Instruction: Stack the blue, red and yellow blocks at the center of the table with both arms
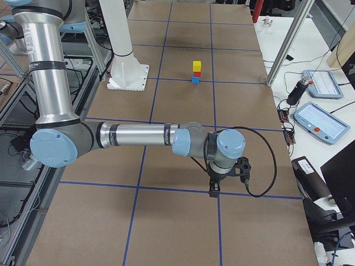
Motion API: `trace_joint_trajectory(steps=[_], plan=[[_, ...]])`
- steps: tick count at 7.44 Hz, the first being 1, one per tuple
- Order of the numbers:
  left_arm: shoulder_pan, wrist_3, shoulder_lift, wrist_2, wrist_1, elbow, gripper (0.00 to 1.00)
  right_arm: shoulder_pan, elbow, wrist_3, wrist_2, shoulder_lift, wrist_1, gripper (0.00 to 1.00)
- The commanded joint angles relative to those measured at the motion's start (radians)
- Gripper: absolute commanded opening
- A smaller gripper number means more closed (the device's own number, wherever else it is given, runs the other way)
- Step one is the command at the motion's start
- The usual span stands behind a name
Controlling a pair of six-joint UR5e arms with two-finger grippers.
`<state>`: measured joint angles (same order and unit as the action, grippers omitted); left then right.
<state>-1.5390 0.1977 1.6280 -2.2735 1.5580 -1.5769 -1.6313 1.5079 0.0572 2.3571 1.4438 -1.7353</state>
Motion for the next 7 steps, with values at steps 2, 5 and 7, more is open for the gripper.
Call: trace_joint_trajectory(steps=[2,5,7], plan=[[-0.015,0.003,0.001,-0.007,0.004,0.014,1.0,-0.016,0.003,0.01,-0.001,0.012,0.002,0.99],[-0.024,0.005,0.0,-0.007,0.004,0.008,1.0,-0.025,0.076,0.01,-0.013,0.073,0.01,0.99],[-0.033,0.005,-0.002,-0.009,0.002,0.008,1.0,-0.025,0.074,0.01,-0.016,0.076,0.01,0.99]])
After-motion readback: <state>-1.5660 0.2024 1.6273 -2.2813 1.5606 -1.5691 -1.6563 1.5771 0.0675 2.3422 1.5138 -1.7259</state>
